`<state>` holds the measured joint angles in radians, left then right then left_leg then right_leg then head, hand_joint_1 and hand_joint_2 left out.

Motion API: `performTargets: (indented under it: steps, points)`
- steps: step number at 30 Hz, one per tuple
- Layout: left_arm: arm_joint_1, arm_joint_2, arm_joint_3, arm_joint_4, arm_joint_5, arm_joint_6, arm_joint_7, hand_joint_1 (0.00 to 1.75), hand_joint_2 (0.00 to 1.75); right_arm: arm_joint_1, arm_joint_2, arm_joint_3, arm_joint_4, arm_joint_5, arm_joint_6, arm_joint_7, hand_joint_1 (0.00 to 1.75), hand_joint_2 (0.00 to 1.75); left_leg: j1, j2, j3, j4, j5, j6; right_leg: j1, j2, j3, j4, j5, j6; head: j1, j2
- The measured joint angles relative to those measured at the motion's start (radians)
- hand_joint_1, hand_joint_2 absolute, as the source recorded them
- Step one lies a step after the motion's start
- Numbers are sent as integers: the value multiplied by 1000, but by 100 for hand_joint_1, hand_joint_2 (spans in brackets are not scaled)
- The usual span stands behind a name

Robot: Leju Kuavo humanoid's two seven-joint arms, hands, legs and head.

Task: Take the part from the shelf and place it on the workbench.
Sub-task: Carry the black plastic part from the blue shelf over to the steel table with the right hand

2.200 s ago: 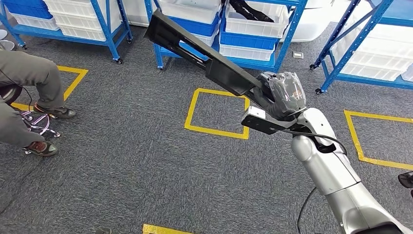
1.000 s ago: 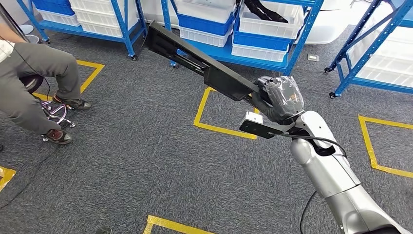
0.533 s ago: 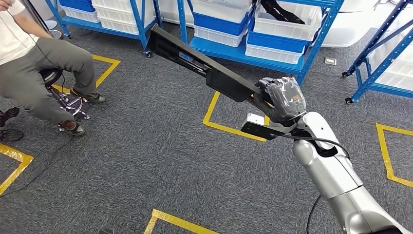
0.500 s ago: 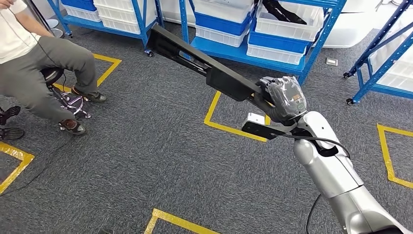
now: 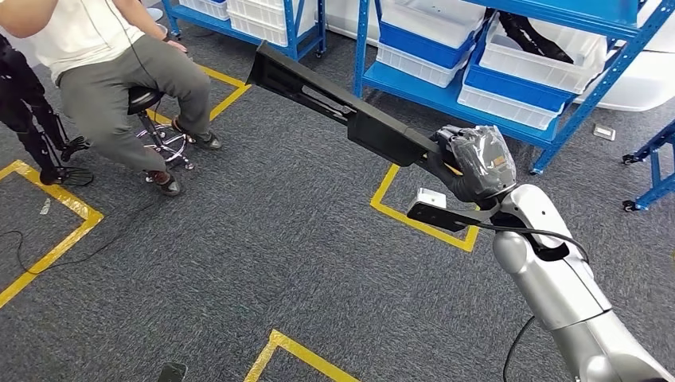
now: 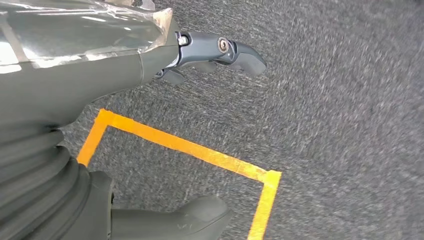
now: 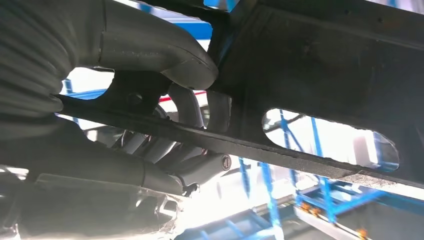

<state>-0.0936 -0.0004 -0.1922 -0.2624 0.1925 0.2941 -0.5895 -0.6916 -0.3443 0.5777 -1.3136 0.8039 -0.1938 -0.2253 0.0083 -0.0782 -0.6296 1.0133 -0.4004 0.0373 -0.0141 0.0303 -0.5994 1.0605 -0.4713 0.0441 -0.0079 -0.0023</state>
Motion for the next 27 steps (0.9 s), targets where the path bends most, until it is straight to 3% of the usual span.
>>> performTargets:
  steps: [2,3,5,6,8,10,11,12,14,16,19,20,22,24,26,27]
  points:
    - [-2,-1,2,-3,23,-16,-18,0,175,0,-3,1,-7,-1,5,-2,175,175,-2,-14,-5,0,3,-10,4,10,22,-49,15,-9,-1,0]
    - [-2,-2,4,-4,37,-25,-29,0,175,0,-3,2,-9,-2,8,-2,175,175,-3,-20,-8,-2,5,-16,7,1,23,-50,18,-16,-1,0]
    - [-3,-3,11,-8,59,-36,-45,0,175,0,-4,3,-15,-2,11,-3,175,175,-1,-8,-16,9,-2,-25,-3,-13,26,-56,24,-31,-2,0]
    - [-5,-3,15,-11,66,-38,-49,0,175,1,-4,3,-18,-2,12,-3,175,175,-1,11,-29,35,-19,-29,-8,-22,28,-59,26,-41,-4,0]
    - [-10,-4,22,-15,73,-40,-52,0,175,1,-6,3,-23,-2,13,-3,175,175,1,55,-82,147,-82,-36,-9,-39,29,-62,27,-55,-6,0]
    - [-12,-5,26,-17,77,-39,-51,0,175,5,-7,4,-24,-1,13,-3,175,175,7,69,-139,264,-127,-44,-6,-57,28,-61,27,-58,-7,0]
    - [-13,-6,28,-17,78,-34,-50,0,175,8,-7,5,-26,1,13,-2,175,175,11,73,-146,280,-125,-48,-6,-65,28,-61,26,-58,-7,0]
    - [-13,-6,30,-19,77,-26,-53,0,175,13,-7,5,-29,5,13,1,175,175,14,77,-135,257,-106,-51,-6,-74,29,-60,25,-56,-7,0]
    - [-16,-6,33,-26,67,-5,-64,0,175,21,-9,4,-40,16,15,6,175,175,19,104,-67,128,-48,-55,-6,-89,28,-54,20,-48,-7,0]
    - [-20,-8,34,-36,51,24,-71,0,175,25,-15,0,-53,23,19,9,175,175,16,121,-18,34,-19,-49,1,-103,26,-47,12,-34,-6,0]
    - [-17,-15,34,-67,18,86,-72,0,175,27,-25,-4,-69,24,26,9,175,175,6,98,-14,20,-16,-25,11,-122,29,-49,8,-15,-2,0]
    - [-16,-20,34,-75,7,97,-72,0,175,29,-30,-6,-73,23,28,9,175,175,5,89,-12,15,-13,-17,9,-118,28,-44,3,-9,-2,0]
    - [-16,-26,35,-83,-5,95,-72,0,175,36,-42,-11,-78,20,32,8,175,175,6,75,-7,7,-6,-1,2,-87,7,4,-25,-4,1,0]
    - [-18,-28,36,-83,-10,84,-72,0,175,39,-49,-13,-80,19,32,8,175,175,7,68,-7,6,-4,6,-1,-59,-13,51,-49,-7,4,0]
    - [-18,-28,36,-83,-11,81,-72,0,175,39,-50,-13,-79,19,32,7,175,175,7,66,-7,6,-4,6,-1,-57,-20,64,-54,-7,4,0]
    - [-17,-28,36,-83,-11,72,-72,0,175,43,-53,-13,-79,18,32,7,175,175,6,61,-7,6,-4,7,-1,-52,-42,107,-70,-7,4,0]
